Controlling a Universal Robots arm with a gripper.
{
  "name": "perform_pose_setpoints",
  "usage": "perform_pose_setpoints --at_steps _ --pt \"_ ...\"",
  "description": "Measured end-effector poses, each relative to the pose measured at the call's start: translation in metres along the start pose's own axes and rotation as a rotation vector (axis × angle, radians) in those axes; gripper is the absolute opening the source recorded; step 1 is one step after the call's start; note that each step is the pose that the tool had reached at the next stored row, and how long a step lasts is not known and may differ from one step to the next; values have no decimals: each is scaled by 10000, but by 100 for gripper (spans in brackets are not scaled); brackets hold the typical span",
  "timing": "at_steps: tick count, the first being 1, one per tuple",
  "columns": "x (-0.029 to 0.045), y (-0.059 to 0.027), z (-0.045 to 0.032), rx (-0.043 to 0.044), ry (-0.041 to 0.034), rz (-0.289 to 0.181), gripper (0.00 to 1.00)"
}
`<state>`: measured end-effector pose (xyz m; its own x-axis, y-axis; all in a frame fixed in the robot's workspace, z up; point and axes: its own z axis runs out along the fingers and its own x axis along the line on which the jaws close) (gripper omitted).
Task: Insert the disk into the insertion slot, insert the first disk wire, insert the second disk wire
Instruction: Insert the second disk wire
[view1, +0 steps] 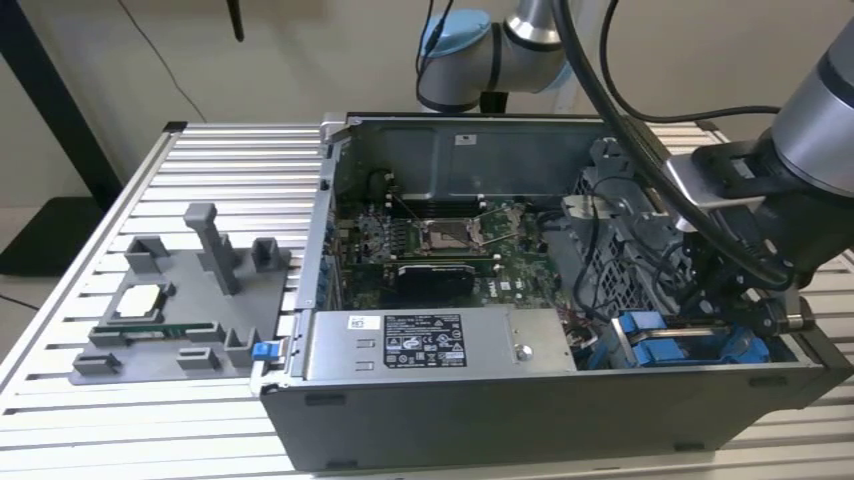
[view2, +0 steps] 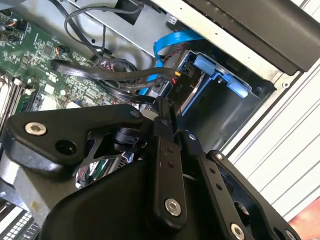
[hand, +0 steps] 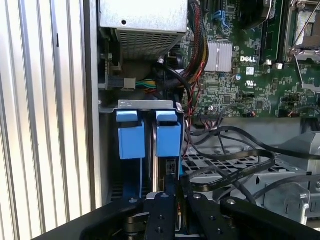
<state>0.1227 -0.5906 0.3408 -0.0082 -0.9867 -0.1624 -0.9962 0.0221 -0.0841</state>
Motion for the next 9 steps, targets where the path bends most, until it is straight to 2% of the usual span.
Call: perform_pose_setpoints --at_steps 9 --pt "4 1 27 0 -5 1 0"
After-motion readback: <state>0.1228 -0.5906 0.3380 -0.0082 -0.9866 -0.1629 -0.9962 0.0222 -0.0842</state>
